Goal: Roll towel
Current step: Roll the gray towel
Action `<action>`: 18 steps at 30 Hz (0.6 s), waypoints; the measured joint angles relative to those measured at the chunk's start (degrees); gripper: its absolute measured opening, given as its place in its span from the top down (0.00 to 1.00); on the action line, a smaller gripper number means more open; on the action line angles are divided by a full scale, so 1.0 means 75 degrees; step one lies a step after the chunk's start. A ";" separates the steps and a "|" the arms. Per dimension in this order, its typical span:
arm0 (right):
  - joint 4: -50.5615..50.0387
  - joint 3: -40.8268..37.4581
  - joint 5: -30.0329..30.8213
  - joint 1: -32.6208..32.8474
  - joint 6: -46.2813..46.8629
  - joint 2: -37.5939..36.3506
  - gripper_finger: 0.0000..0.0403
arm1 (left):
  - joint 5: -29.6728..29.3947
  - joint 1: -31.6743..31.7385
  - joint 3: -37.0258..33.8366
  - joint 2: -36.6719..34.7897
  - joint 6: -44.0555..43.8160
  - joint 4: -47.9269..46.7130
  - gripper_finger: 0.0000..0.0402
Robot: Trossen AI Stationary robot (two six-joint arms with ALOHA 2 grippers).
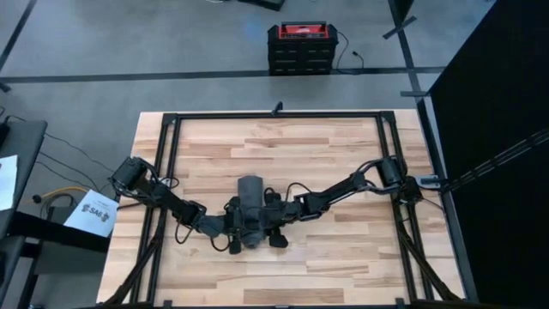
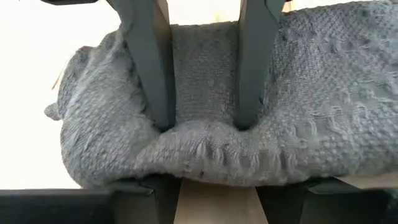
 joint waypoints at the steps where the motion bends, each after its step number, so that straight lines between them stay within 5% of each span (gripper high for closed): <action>1: -0.0155 -0.0003 0.0023 0.0000 -0.0064 -0.0115 0.59 | -0.0013 0.0000 0.0000 0.0000 0.0001 -0.0010 0.71; 6: -0.1326 -0.0005 0.0582 -0.0002 -0.0596 -0.0863 0.59 | -0.0078 0.0000 -0.0006 0.0000 0.0006 -0.0092 0.71; 12: -0.0858 0.0018 0.0780 -0.0319 -0.1455 -0.1193 0.59 | -0.0081 0.0000 -0.0009 0.0012 0.0060 -0.0194 0.71; 18: -0.2236 0.0015 0.0677 -0.0643 -0.1146 -0.1178 0.59 | -0.0083 0.0002 -0.0009 0.0009 -0.0153 -0.0449 0.71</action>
